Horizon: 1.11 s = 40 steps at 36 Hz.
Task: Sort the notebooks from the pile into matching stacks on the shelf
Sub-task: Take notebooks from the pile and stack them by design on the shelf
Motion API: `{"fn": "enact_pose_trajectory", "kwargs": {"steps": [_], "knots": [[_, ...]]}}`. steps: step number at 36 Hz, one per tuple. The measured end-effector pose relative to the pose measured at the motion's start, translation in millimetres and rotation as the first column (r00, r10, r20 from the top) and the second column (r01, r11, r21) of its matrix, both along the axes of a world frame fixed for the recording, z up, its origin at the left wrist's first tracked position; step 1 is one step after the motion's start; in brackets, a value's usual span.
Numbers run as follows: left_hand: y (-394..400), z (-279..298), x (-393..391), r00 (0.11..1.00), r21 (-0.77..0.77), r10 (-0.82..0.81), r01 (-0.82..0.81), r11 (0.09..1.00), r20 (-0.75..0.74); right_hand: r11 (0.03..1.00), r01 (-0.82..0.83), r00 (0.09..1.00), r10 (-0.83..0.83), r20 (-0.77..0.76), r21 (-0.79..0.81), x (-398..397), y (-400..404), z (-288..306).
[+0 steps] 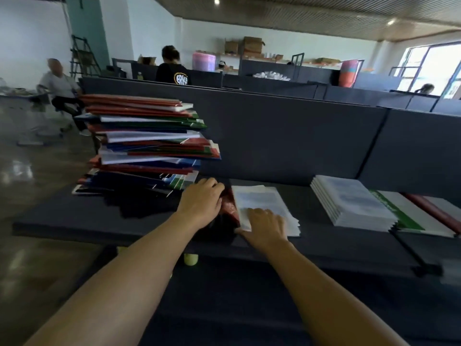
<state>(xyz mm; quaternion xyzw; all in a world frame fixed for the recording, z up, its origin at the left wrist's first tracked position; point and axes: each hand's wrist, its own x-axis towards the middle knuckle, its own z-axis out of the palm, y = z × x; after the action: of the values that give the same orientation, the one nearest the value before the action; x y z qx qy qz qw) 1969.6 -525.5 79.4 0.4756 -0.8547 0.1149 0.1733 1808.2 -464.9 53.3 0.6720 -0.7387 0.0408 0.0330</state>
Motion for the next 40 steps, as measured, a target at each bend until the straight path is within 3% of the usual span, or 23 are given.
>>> {"fn": "enact_pose_trajectory", "kwargs": {"steps": [3, 6, 9, 14, 16, 19, 23, 25, 30, 33, 37, 40], "knots": [[2, -10, -17, 1.0, 0.102, 0.019, -0.016, 0.995, -0.023, 0.998, 0.023, 0.986, -0.031, 0.166, 0.051, -7, 3, 1], [1, -15, -33, 0.997, 0.206, 0.028, -0.012, 0.978, -0.073, 0.977, 0.204, 0.944, -0.181, 0.275, -0.056, -26, 7, 14], [-1, -18, -48, 0.986, 0.31, 0.066, -0.015, 0.95, -0.154, 0.937, 0.339, 0.916, -0.308, 0.258, -0.082, -56, 9, 24], [-3, -21, -74, 0.933, 0.509, 0.183, 0.001, 0.861, -0.311, 0.945, 0.322, 0.91, -0.324, 0.26, 0.05, -89, 3, 19], [-3, -19, -84, 0.874, 0.579, 0.289, -0.011, 0.815, -0.391, 0.953, 0.297, 0.907, -0.299, 0.296, 0.052, -94, 2, 16], [-4, -17, -96, 0.699, 0.687, 0.489, 0.004, 0.727, -0.522, 0.966, 0.257, 0.913, -0.255, 0.317, 0.039, -100, 2, 12], [-8, -19, -104, 0.507, 0.763, 0.654, 0.01, 0.646, -0.561, 0.979, 0.203, 0.921, -0.201, 0.335, 0.029, -105, 1, 10], [-8, -21, -107, 0.471, 0.778, 0.687, -0.001, 0.628, -0.553, 0.983, 0.179, 0.922, -0.177, 0.345, 0.026, -108, 0, 9], [0, -25, -110, 0.53, 0.785, 0.687, -0.062, 0.616, -0.497, 0.994, 0.108, 0.927, -0.104, 0.361, 0.011, -119, 2, 7], [1, -27, -114, 0.512, 0.779, 0.705, -0.105, 0.619, -0.491, 0.998, 0.068, 0.923, -0.065, 0.378, 0.006, -128, 0, 3], [0, -28, -124, 0.364, 0.763, 0.715, -0.02, 0.647, -0.597, 0.998, 0.048, 0.904, -0.06, 0.423, 0.038, -132, -2, -1], [-3, -29, -131, 0.228, 0.766, 0.739, 0.053, 0.641, -0.634, 0.997, 0.047, 0.963, -0.03, 0.269, -0.055, -128, 1, 0]]}}
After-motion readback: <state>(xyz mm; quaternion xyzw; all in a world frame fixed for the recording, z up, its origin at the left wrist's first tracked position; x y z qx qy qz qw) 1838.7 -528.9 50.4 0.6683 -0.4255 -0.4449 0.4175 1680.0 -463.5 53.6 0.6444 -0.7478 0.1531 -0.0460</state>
